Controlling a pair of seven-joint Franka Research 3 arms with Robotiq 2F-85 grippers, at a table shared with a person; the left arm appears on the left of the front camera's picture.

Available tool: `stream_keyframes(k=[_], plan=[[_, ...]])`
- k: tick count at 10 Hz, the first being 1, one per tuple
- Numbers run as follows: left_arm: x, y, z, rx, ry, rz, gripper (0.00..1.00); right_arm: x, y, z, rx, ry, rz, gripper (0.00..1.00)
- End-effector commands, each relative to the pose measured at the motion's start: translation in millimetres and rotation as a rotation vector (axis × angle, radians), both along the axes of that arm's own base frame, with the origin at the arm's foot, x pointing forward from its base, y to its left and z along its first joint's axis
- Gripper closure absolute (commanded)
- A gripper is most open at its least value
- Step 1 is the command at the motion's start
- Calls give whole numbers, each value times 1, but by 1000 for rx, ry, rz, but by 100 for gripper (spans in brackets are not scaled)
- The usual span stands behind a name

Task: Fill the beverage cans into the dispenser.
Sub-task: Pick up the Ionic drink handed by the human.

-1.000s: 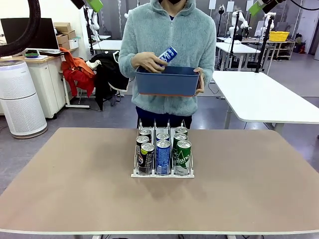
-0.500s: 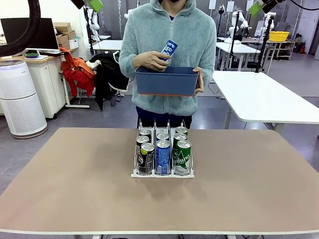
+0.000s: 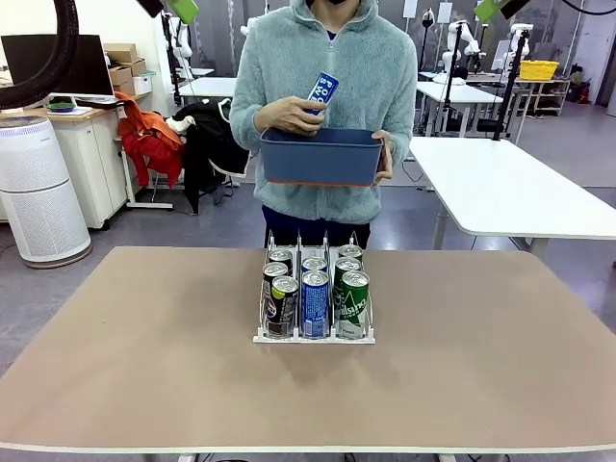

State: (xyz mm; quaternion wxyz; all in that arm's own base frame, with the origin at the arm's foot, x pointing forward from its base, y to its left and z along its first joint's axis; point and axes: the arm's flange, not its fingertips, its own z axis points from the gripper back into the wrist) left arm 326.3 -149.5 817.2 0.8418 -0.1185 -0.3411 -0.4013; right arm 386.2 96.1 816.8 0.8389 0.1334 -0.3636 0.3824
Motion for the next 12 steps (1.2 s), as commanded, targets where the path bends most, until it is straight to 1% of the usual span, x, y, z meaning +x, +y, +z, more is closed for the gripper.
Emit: stream_keyframes(k=[1, 12], plan=[[-2, 2, -1, 0, 4, 4, 0, -1, -2, 0, -1, 6, 1, 0], [-2, 2, -1, 0, 4, 4, 0, -1, -2, 0, -1, 6, 1, 0]])
